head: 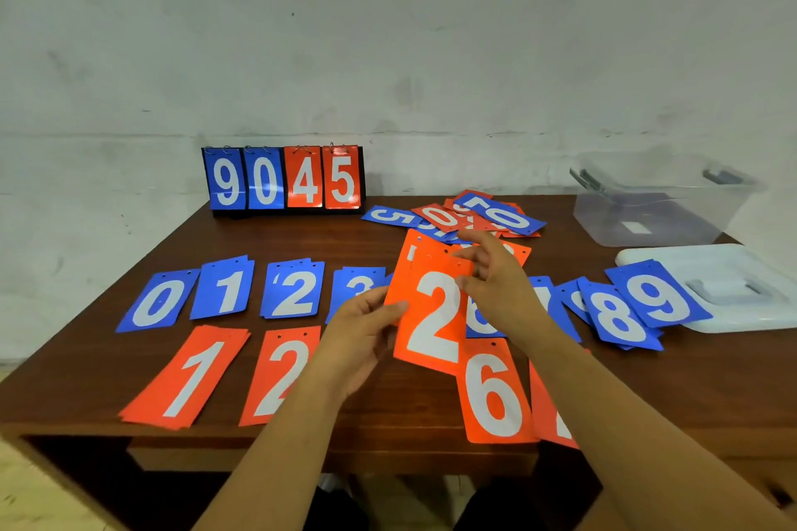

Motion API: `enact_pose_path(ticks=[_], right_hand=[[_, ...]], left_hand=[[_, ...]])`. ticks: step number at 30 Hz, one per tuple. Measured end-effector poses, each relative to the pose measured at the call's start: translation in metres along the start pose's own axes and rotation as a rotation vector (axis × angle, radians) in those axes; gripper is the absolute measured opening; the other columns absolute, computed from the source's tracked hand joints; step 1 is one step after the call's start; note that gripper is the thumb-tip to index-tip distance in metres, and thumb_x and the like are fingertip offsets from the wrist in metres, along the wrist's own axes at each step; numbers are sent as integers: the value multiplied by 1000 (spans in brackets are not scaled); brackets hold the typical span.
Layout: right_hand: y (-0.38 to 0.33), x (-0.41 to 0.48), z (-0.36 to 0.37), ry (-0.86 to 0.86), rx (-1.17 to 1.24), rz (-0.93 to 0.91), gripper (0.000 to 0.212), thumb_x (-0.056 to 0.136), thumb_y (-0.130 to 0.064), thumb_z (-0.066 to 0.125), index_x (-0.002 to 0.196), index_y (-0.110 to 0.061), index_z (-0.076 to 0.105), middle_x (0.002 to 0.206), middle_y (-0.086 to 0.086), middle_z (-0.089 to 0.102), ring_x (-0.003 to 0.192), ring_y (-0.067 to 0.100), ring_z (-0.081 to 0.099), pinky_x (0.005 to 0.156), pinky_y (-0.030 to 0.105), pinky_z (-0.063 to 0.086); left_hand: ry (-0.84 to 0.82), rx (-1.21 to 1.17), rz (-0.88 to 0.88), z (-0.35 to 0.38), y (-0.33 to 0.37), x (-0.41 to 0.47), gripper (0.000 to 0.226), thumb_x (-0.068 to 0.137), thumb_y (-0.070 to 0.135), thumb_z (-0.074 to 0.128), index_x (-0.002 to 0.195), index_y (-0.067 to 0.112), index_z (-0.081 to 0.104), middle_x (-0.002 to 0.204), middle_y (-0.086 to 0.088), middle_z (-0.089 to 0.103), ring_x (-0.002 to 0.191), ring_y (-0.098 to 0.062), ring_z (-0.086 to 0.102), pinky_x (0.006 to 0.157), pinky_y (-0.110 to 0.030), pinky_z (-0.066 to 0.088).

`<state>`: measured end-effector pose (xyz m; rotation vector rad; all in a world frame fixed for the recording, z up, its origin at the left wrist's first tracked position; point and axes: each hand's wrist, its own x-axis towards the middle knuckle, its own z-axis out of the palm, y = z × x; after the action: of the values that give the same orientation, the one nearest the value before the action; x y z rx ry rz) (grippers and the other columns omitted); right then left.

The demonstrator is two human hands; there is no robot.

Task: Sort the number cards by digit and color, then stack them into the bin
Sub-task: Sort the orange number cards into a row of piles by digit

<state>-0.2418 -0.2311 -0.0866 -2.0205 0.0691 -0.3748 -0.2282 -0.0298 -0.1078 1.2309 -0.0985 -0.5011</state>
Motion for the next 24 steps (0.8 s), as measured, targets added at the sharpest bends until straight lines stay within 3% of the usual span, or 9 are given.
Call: enact_pose_path(ticks=[4, 7, 11, 14, 16, 19, 21, 24], right_hand=[[-5, -9, 13, 155, 160, 189, 54, 85, -21, 73, 131, -24, 46, 111, -4, 58, 96, 13, 61, 69, 24, 53], [-7, -22, 27, 81, 137, 285, 46, 81, -41, 75, 117, -26, 51, 104, -6, 61, 88, 9, 64, 61, 21, 51], [-8, -30, 47, 86, 154, 306, 29, 84, -34, 73, 106, -23, 58, 96, -8, 63, 80, 4, 63, 58, 18, 49], [-13, -31, 58, 94, 122, 297, 16, 90, -32, 67, 102, -24, 60, 91, -10, 61, 81, 5, 63, 60, 18, 50], [-17, -31, 64, 144, 142, 289, 6, 94, -29, 61, 90, -27, 59, 87, -9, 61, 78, 6, 61, 65, 23, 53], [-21, -26, 72, 219, 201, 324, 10, 95, -28, 60, 86, -24, 62, 93, -2, 65, 92, 15, 63, 80, 35, 56], [-26, -26, 81, 150, 218, 360, 10, 93, -27, 64, 94, -17, 66, 93, 1, 67, 90, 17, 64, 71, 31, 53], [-35, -27, 107, 25, 189, 384, 14, 85, -21, 74, 81, -12, 64, 84, 7, 68, 72, 18, 63, 59, 27, 47]], left_hand=[[83, -29, 50, -4, -10, -3, 27, 92, 8, 61, 119, 11, 63, 110, -8, 74, 98, -25, 72, 84, -42, 58], [116, -72, 87, -6, -14, -8, 29, 93, 6, 60, 119, 18, 62, 107, -3, 75, 97, -23, 73, 84, -42, 58], [123, -5, 70, -15, -14, -15, 36, 90, 10, 65, 116, 34, 58, 111, 0, 72, 102, -25, 70, 88, -49, 56], [169, 109, 70, -34, -7, -23, 49, 88, 16, 69, 131, 30, 52, 121, -1, 69, 107, -27, 68, 94, -55, 53], [254, 175, 95, -50, 3, -28, 52, 87, 18, 70, 135, 28, 51, 123, -1, 67, 109, -28, 66, 95, -56, 51], [468, 208, 145, -78, 22, -32, 50, 89, 17, 69, 134, 26, 49, 121, 1, 65, 107, -28, 64, 92, -54, 53], [566, 218, 175, -98, 34, -38, 51, 88, 18, 70, 134, 26, 50, 122, -2, 65, 106, -29, 65, 90, -54, 54], [621, 236, 211, -124, 47, -52, 50, 89, 18, 70, 135, 24, 51, 123, -2, 64, 109, -28, 63, 91, -51, 53]])
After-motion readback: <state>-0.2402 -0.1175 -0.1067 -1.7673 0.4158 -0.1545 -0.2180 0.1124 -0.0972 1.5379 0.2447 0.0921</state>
